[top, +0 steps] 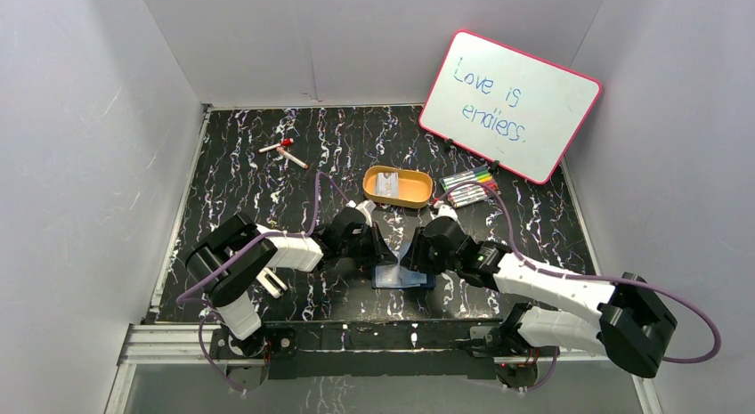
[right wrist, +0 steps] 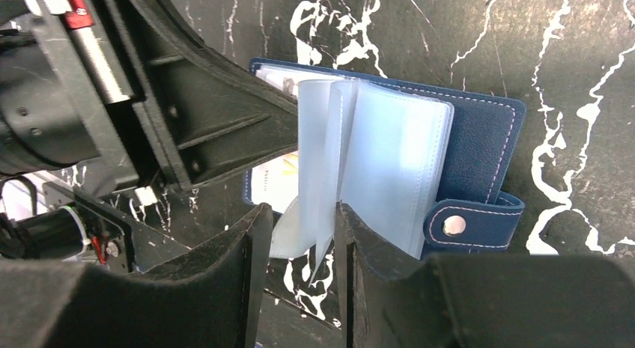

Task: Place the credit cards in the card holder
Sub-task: Adjust the card slot at the card holder.

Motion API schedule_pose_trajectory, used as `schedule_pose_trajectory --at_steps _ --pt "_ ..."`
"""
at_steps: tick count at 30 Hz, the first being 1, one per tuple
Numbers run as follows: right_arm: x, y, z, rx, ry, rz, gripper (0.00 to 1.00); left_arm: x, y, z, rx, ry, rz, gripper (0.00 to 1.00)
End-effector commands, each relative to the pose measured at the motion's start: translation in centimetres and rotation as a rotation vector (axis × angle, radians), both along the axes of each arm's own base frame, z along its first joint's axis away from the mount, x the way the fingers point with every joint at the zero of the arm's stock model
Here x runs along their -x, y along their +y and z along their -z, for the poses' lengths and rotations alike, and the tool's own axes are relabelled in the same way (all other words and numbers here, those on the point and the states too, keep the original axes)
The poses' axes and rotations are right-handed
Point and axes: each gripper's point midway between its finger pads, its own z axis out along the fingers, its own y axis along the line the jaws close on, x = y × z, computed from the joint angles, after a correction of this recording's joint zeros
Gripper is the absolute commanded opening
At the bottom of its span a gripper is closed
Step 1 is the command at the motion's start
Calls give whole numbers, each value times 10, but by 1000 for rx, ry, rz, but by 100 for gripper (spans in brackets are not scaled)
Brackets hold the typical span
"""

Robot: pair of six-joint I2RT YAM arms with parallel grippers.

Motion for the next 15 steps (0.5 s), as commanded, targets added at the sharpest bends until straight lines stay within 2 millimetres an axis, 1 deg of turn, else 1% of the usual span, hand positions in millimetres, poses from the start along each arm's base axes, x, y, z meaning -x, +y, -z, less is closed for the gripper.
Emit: schedule_pose_trajectory --at_steps 1,5,10,15 --pt "-6 4 -20 -69 -58 5 46 4 16 20 -106 21 -11 0" --pt "-5 2 -22 -72 -64 4 48 4 17 19 -105 20 -13 0" --pt "-4 2 -19 -61 -60 -8 42 4 17 18 -105 17 -15 0" --pt "-7 4 -16 -25 -58 -23 41 4 17 18 -102 17 -17 0"
